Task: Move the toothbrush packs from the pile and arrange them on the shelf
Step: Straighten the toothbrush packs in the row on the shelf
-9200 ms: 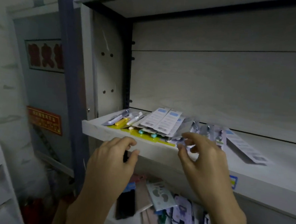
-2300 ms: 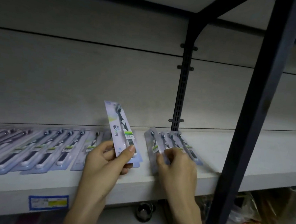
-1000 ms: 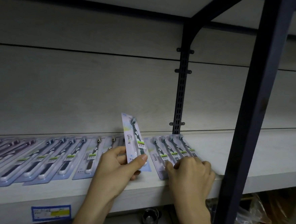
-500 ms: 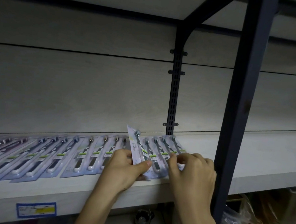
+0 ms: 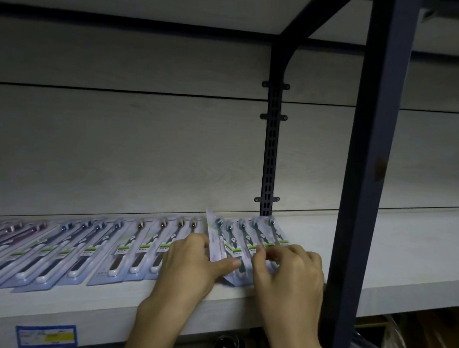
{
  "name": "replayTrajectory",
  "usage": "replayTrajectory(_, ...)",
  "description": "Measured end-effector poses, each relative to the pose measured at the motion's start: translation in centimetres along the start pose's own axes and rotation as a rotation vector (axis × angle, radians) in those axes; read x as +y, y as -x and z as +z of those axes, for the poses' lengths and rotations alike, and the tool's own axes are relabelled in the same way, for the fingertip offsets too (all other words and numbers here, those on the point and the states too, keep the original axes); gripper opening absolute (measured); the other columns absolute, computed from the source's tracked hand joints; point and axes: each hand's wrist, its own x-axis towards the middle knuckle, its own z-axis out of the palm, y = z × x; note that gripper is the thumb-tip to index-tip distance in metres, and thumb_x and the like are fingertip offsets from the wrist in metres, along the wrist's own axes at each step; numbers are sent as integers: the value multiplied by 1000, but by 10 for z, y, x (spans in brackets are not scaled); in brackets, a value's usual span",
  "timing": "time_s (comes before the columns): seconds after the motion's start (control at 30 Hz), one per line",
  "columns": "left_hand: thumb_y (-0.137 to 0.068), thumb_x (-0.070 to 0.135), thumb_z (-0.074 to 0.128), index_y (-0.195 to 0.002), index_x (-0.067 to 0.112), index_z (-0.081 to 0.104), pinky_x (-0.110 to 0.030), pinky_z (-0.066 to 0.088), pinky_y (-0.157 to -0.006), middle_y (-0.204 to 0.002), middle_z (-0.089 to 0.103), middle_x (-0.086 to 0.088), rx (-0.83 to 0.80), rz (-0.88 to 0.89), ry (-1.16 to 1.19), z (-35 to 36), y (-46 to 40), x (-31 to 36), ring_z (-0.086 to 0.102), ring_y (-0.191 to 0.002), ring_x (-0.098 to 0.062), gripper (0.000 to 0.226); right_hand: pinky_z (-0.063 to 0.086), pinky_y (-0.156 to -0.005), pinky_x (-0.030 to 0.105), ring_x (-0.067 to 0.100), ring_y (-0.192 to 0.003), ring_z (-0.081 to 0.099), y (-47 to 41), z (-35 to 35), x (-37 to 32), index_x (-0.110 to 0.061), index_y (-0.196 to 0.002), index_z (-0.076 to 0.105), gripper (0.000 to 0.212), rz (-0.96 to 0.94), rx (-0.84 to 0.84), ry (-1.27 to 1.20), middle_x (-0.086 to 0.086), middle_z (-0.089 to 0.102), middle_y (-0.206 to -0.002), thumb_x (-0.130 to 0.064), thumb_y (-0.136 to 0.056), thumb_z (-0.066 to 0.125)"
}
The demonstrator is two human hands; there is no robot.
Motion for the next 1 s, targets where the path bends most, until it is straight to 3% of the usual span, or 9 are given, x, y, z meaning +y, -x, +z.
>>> replayTrajectory(0.07, -67, 67, 68, -94, 20, 67, -28, 46, -72, -92, 65, 4, 33, 0, -187, 3, -3, -2, 58, -89, -15, 55, 40, -62, 32, 16, -74, 39, -1, 1, 2, -16, -67, 72, 12, 5, -8, -7, 2, 66, -72, -24, -76, 75)
replayTrajectory(0.17, -67, 75, 60, -107, 24, 66, -32, 41, -87, -121, 58, -4, 31, 4, -351, 2, -4, -1, 49, -116, -24, 65, 39, -64, 32, 16, -76, 38, -3, 2, 4, -16, -68, 72, 13, 18, -31, -24, 2, 66, -74, -25, -78, 72)
replayTrajectory(0.23, -68, 76, 56, -115, 28, 63, -35, 36, -95, -130, 50, -7, 20, 3, -415, 0, -6, 1, 40, -124, -27, 67, 41, -65, 33, 16, -77, 39, -4, 3, 5, -16, -69, 72, 14, 13, -45, -31, 2, 67, -75, -26, -79, 71)
replayTrajectory(0.37, -67, 81, 49, -121, 34, 59, -36, 28, -101, -134, 44, -5, -30, -6, -507, 1, -10, 0, 32, -127, -27, 72, 47, -65, 37, 24, -80, 49, -6, 4, 7, -15, -69, 72, 15, 7, -67, -67, 2, 67, -77, -25, -80, 69)
replayTrajectory(0.53, -68, 80, 50, -117, 37, 59, -34, 27, -99, -131, 44, -2, -20, 20, -470, 6, -10, -4, 31, -125, -24, 65, 47, -67, 37, 24, -84, 49, -6, 3, 11, -15, -72, 73, 15, -2, -107, -91, 2, 67, -79, -26, -81, 67)
replayTrajectory(1.0, -76, 65, 59, -116, 36, 60, -29, 35, -88, -115, 56, 8, 238, 122, -279, 10, 13, -16, 47, -113, -16, 49, 47, -76, 40, 26, -93, 52, -13, -7, 11, -18, -91, 72, 20, -112, -258, -91, 3, 67, -91, -33, -86, 60)
